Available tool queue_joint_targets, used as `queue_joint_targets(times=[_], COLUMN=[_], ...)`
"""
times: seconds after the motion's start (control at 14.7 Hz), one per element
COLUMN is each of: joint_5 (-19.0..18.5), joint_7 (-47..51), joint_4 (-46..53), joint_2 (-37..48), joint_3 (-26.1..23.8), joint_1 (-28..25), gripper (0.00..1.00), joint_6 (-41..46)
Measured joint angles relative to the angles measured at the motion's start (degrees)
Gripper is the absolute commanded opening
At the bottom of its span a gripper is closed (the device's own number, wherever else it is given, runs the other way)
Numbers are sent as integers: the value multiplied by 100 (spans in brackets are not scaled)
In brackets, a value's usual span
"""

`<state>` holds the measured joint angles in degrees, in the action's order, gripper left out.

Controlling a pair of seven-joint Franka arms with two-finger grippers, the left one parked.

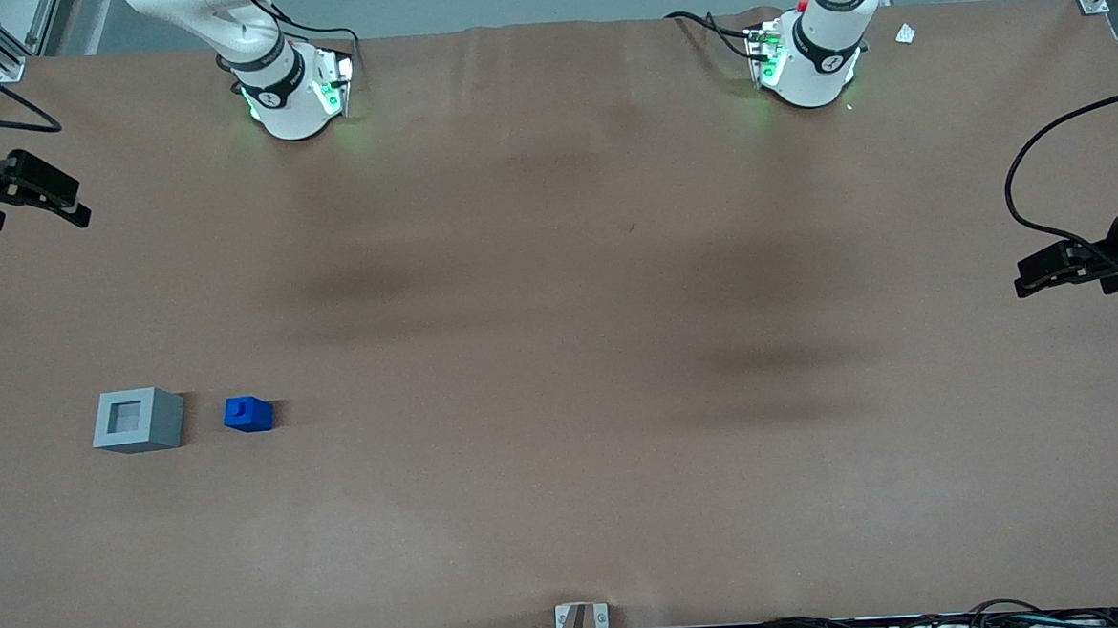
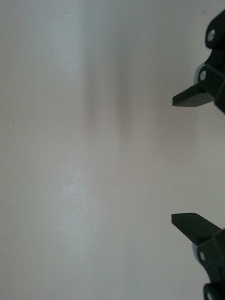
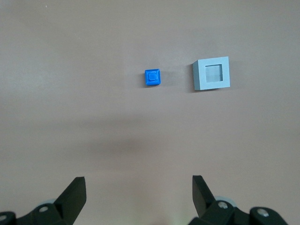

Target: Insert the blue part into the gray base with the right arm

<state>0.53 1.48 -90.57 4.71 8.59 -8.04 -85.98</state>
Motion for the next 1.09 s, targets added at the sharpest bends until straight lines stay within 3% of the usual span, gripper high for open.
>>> queue_joint_targets(times=[0.54,1.09], joint_5=[-15,-28], joint_7=[9,8], joint_4=[-4,-46], joint_2=[-52,-1138], joint_3=[12,18], joint_1=[5,15], gripper=[100,100], joint_6=[-150,-1058])
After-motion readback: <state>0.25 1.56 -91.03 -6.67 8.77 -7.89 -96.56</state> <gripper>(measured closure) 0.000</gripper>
